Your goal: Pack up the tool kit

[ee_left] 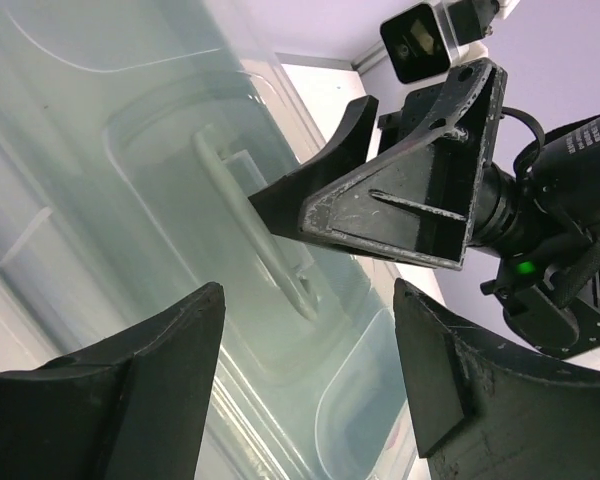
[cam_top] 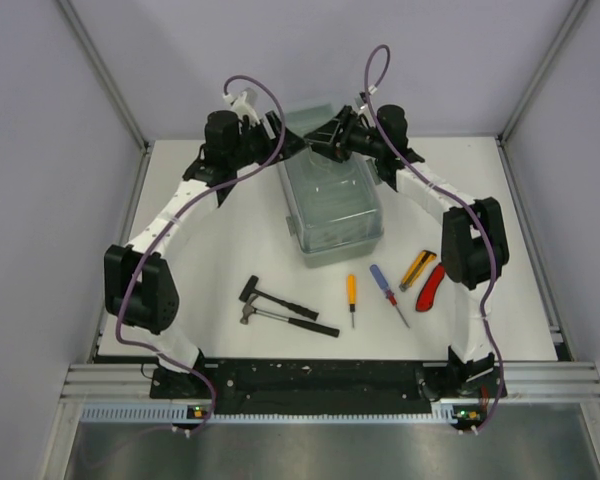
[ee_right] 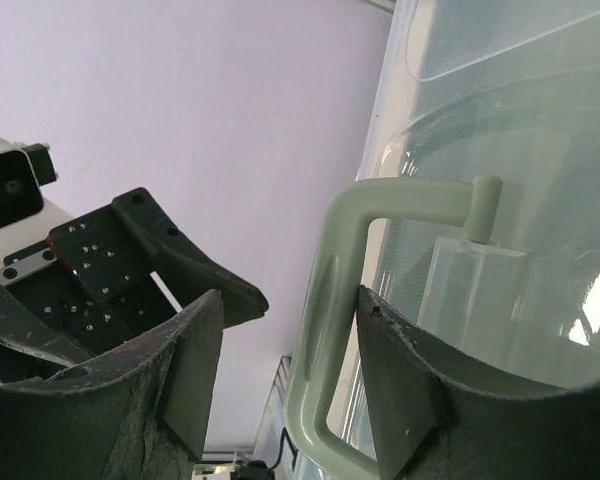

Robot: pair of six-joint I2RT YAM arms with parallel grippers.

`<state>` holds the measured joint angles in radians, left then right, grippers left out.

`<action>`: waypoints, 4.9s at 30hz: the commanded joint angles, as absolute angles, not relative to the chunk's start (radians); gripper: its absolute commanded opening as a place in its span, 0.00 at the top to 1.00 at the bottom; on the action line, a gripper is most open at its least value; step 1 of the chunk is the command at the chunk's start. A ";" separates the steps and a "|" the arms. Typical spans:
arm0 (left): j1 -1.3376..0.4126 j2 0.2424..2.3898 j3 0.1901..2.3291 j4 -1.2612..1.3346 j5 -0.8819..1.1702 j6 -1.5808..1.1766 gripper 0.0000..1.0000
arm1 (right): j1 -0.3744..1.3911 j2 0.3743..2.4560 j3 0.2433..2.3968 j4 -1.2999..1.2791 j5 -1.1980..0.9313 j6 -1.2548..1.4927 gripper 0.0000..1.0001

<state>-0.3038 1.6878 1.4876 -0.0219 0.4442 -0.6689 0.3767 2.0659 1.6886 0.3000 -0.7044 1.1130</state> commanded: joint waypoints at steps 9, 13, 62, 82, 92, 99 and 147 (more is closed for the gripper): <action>-0.376 1.778 1.535 0.022 0.437 -0.703 0.28 | 0.393 2.086 1.657 0.322 -0.735 1.167 0.47; -0.387 1.815 1.569 0.005 0.414 -0.707 0.32 | 0.385 2.065 1.649 0.281 -0.709 1.160 0.48; -0.216 1.862 2.069 -0.170 0.534 -0.782 1.00 | 0.259 1.545 1.258 -0.295 -0.141 0.612 0.37; -0.048 1.861 1.987 -0.127 0.731 -0.787 1.00 | 0.379 1.830 1.445 -0.508 0.081 0.621 0.87; 0.144 1.871 1.801 -0.037 0.934 -0.747 1.00 | 0.330 1.793 1.430 -0.506 0.126 0.693 0.96; 0.206 1.902 1.654 0.023 0.957 -0.724 0.97 | 0.314 1.799 1.439 -0.506 0.130 0.718 0.93; 0.248 2.076 1.454 -0.262 0.323 -0.531 0.72 | 0.262 1.827 1.453 -0.486 0.015 0.692 0.90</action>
<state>0.2333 2.1265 1.4273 -0.1818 0.5045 -0.5381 0.2909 1.8282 1.4101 -0.4870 0.0044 0.6559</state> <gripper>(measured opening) 0.283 0.103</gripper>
